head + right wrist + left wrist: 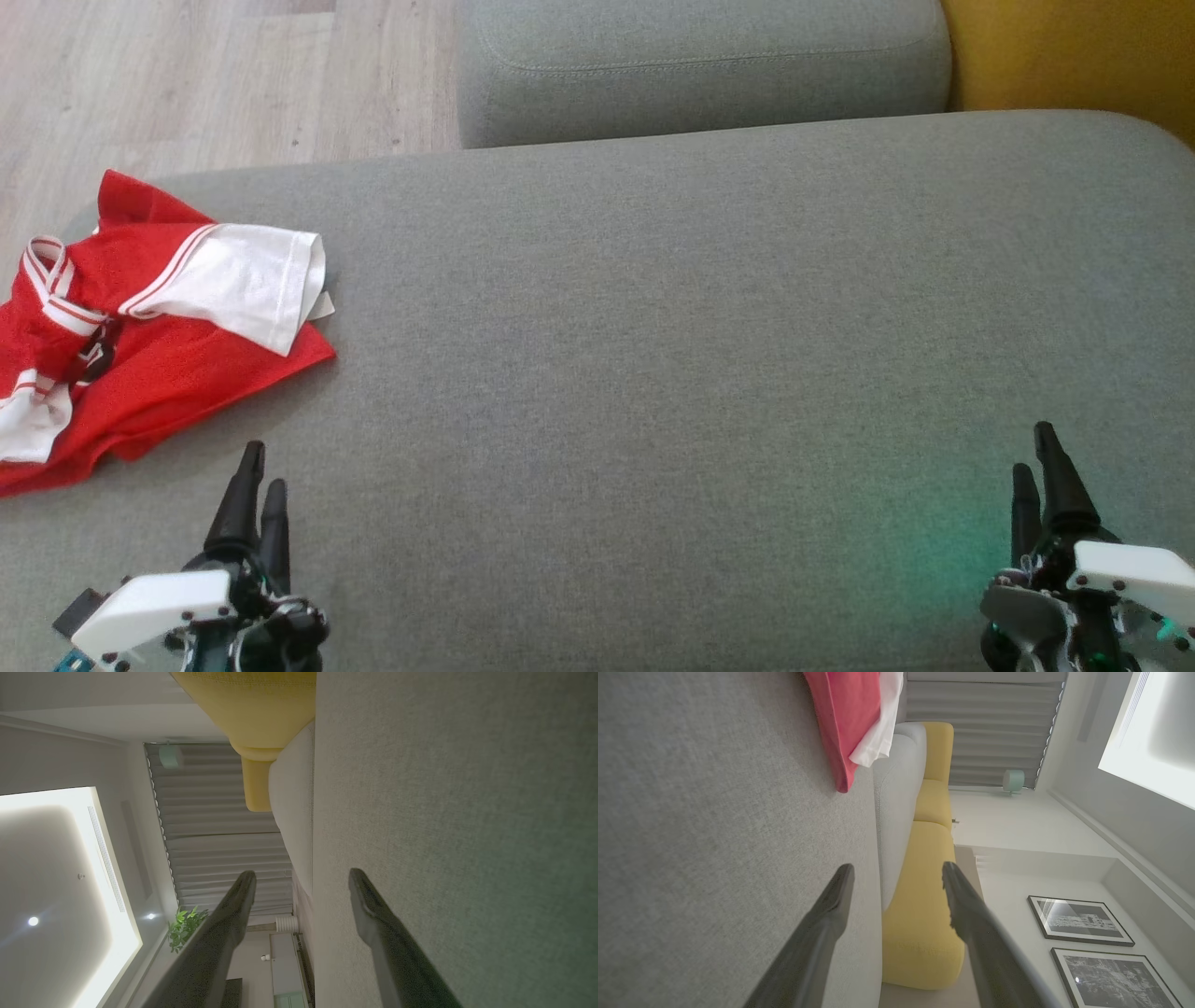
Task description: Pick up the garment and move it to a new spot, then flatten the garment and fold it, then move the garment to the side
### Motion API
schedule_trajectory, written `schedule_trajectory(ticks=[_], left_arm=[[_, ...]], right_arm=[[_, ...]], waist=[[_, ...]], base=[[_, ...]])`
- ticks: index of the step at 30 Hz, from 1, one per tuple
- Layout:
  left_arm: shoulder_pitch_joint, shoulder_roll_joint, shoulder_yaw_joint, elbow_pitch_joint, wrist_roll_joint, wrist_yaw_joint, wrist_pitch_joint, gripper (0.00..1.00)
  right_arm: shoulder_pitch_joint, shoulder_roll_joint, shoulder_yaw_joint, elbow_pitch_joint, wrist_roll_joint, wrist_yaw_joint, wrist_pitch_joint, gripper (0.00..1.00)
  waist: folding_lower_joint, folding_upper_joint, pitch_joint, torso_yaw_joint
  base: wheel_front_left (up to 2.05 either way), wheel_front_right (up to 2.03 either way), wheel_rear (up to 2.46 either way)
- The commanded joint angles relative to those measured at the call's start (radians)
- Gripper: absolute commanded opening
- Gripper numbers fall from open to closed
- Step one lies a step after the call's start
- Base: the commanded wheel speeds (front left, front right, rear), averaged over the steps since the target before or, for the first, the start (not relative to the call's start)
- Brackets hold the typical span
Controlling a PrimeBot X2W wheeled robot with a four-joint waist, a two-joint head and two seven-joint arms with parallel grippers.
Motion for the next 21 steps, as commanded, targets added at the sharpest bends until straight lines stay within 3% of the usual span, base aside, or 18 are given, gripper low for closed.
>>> schedule_trajectory(ticks=[1, 10, 21], left_arm=[[-0.04, 0.009, -0.005, -0.04, 0.016, 0.001, -0.007, 1.0], [-0.032, 0.01, -0.019, -0.06, 0.073, 0.017, -0.033, 1.0], [-0.024, 0.011, -0.04, -0.079, 0.239, 0.047, -0.065, 1.0]], right_arm=[[-0.036, -0.003, 0.006, -0.038, -0.014, 0.001, -0.013, 1.0], [-0.035, -0.012, 0.032, -0.051, -0.093, 0.001, -0.04, 1.0], [-0.035, -0.025, 0.068, -0.082, -0.285, 0.002, -0.073, 1.0]], waist=[[0.0, 0.0, 0.0, 0.0], [0.0, 0.0, -0.002, 0.0], [0.0, 0.0, -0.005, 0.004]], base=[[0.0, 0.0, 0.0], [0.0, 0.0, 0.0], [0.0, 0.0, 0.0]])
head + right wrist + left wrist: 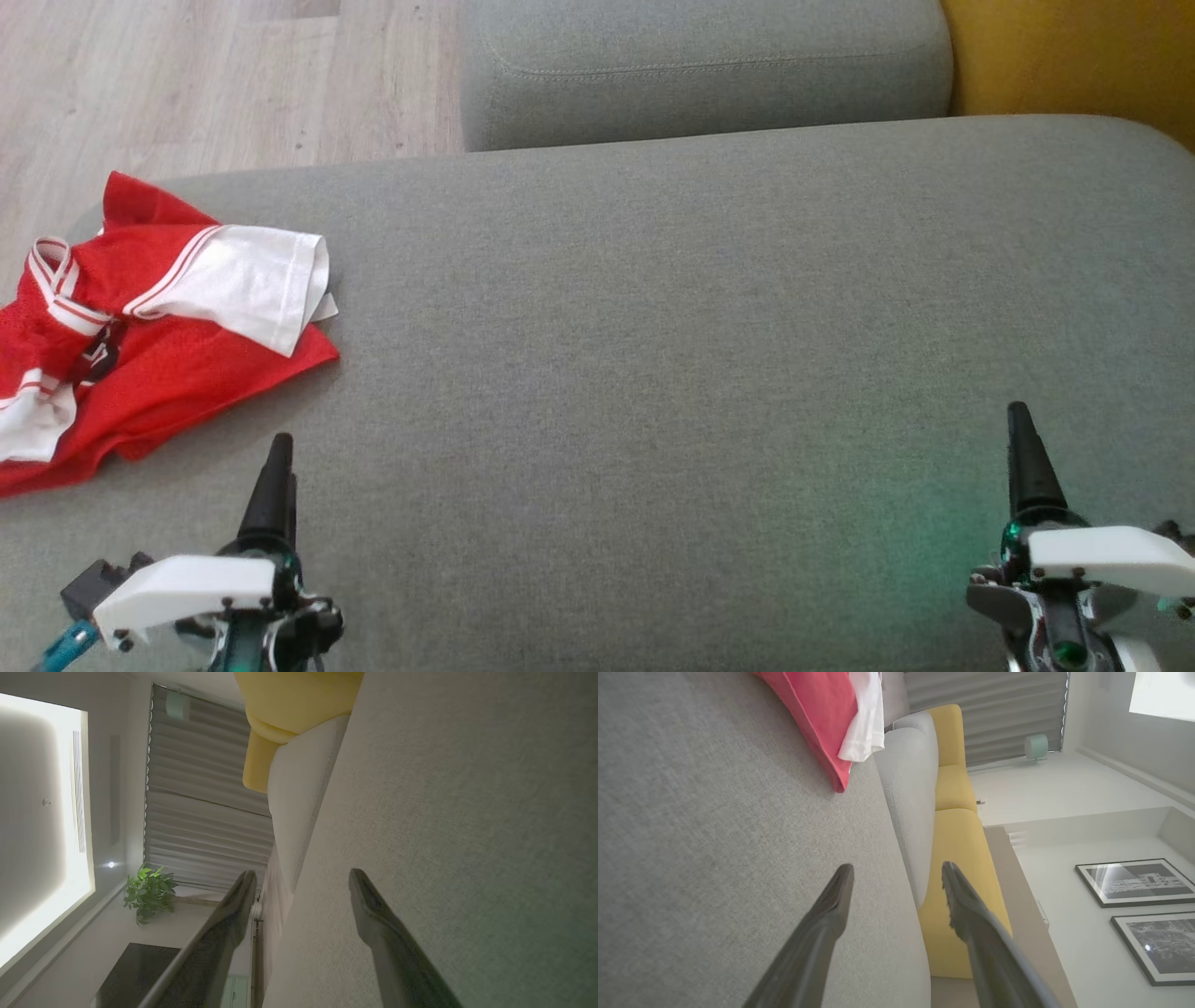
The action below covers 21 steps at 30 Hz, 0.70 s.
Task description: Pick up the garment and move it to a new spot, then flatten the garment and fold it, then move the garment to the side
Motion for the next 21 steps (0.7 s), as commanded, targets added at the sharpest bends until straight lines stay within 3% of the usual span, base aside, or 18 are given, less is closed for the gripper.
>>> schedule_trajectory(ticks=[1, 21], left_arm=[[-0.026, 0.011, 0.003, -0.045, 0.045, 0.013, -0.012, 1.0], [-0.011, 0.03, -0.038, -0.051, 0.337, 0.081, -0.067, 1.0]], right_arm=[[-0.034, -0.019, 0.017, -0.047, -0.053, 0.002, -0.016, 1.0], [-0.036, -0.027, 0.086, -0.088, -0.376, 0.003, -0.072, 1.0]], waist=[[0.0, 0.0, -0.001, 0.001], [0.0, 0.0, -0.007, 0.003]], base=[[0.0, 0.0, 0.0], [0.0, 0.0, 0.0]])
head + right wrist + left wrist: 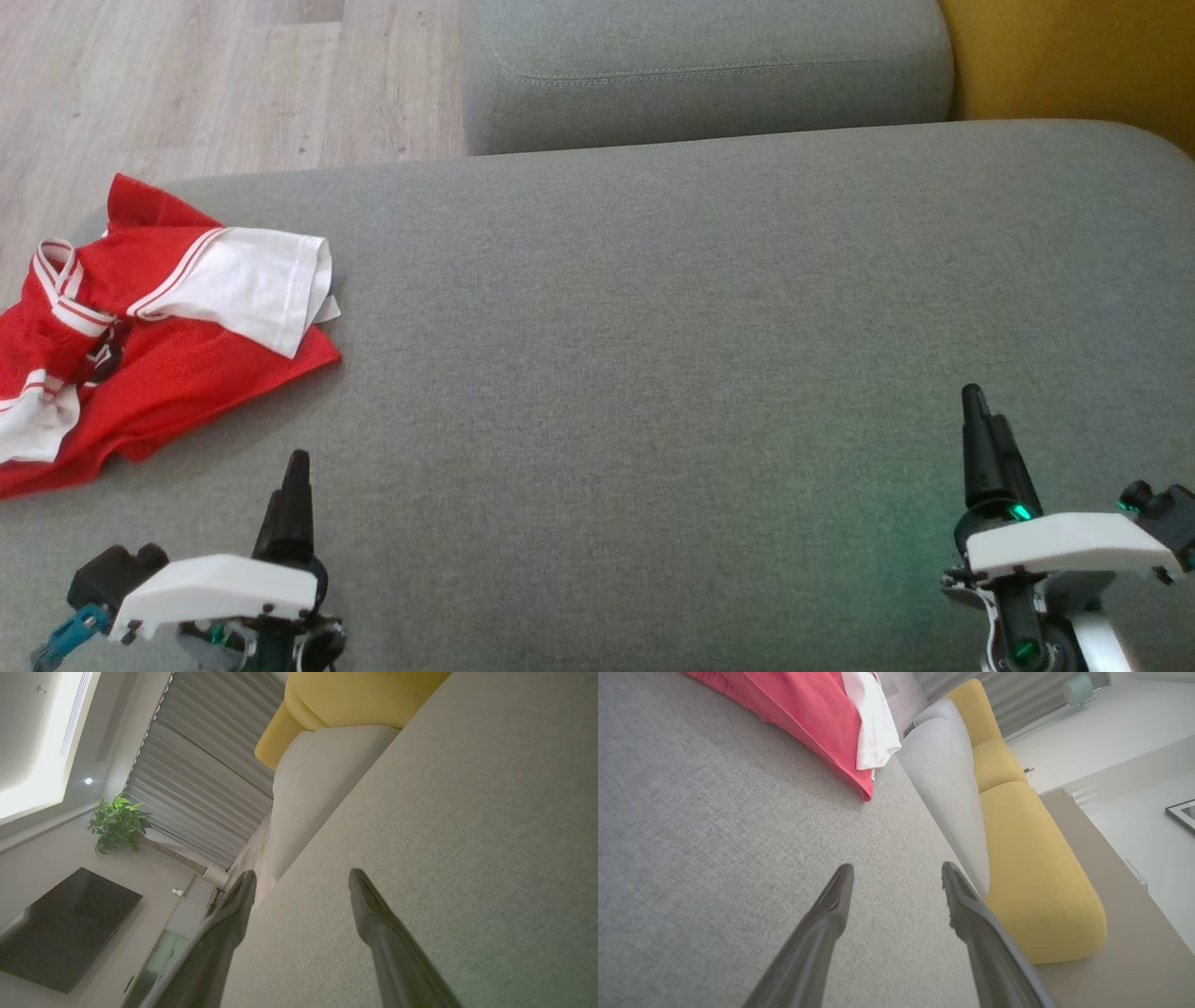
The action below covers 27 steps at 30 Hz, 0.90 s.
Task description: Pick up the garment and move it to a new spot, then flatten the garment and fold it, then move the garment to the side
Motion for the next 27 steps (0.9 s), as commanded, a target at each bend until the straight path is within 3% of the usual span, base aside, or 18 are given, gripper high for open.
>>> schedule_trajectory(ticks=[1, 27], left_arm=[[-0.03, 0.017, 0.004, -0.038, 0.032, 0.004, -0.012, 1.0], [-0.008, 0.034, -0.029, -0.073, 0.394, 0.074, -0.091, 1.0]], right_arm=[[-0.036, -0.022, 0.018, -0.042, -0.036, 0.003, -0.013, 1.0], [-0.036, -0.037, 0.105, -0.082, -0.382, 0.005, -0.092, 1.0]], waist=[[0.0, 0.0, 0.0, 0.001], [0.0, 0.0, -0.006, 0.001]], base=[[0.0, 0.0, 0.0], [0.0, 0.0, 0.0]])
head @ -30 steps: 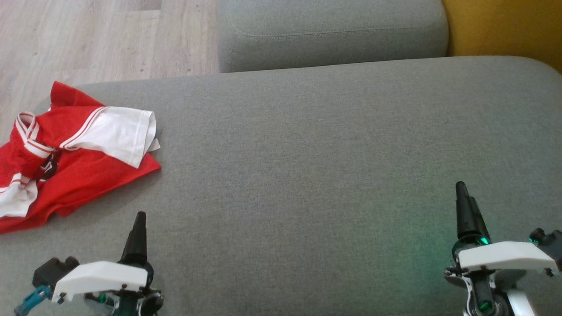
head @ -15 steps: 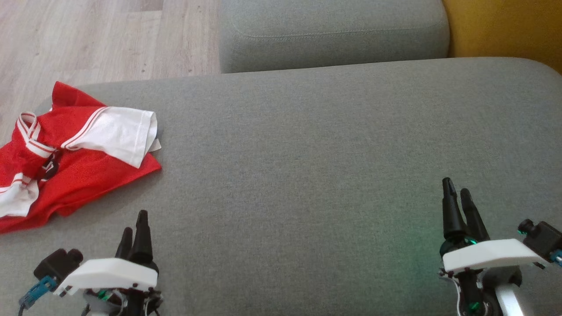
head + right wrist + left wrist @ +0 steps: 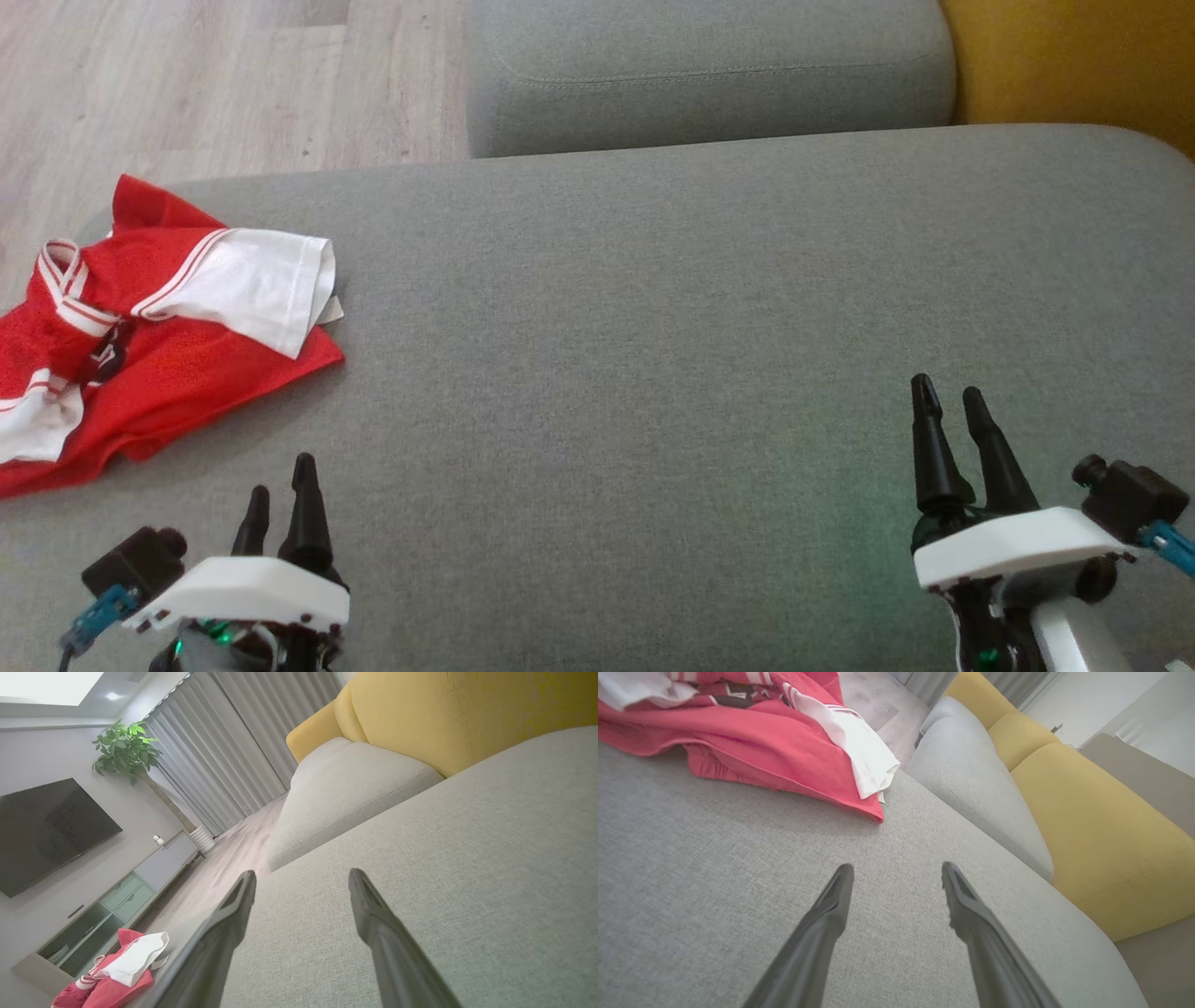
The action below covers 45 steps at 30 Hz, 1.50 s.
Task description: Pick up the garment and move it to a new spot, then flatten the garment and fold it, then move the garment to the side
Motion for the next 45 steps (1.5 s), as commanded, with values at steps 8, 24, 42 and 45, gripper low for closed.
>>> schedule_trajectory(ticks=[8, 24, 42, 45], left_arm=[[-0.022, 0.021, 0.007, -0.047, 0.124, 0.02, -0.036, 1.0], [-0.008, 0.026, -0.002, -0.065, 0.313, 0.048, -0.08, 1.0], [0.012, 0.032, -0.029, -0.066, 0.532, 0.07, -0.132, 1.0], [0.013, 0.033, -0.033, -0.065, 0.564, 0.073, -0.141, 1.0]], right_arm=[[-0.032, -0.018, 0.039, -0.054, -0.129, 0.005, -0.036, 1.0], [-0.032, -0.021, 0.081, -0.078, -0.32, 0.006, -0.08, 1.0], [-0.014, -0.012, 0.064, -0.052, -0.513, 0.008, -0.134, 1.0], [-0.011, -0.01, 0.057, -0.04, -0.543, 0.008, -0.142, 1.0]], waist=[[0.0, 0.0, -0.003, -0.001], [0.0, 0.0, -0.008, 0.003], [0.0, 0.0, -0.014, 0.014], [0.0, 0.0, -0.014, 0.012]], base=[[0.0, 0.0, 0.0], [0.0, 0.0, 0.0], [0.0, 0.0, 0.0], [0.0, 0.0, 0.0]])
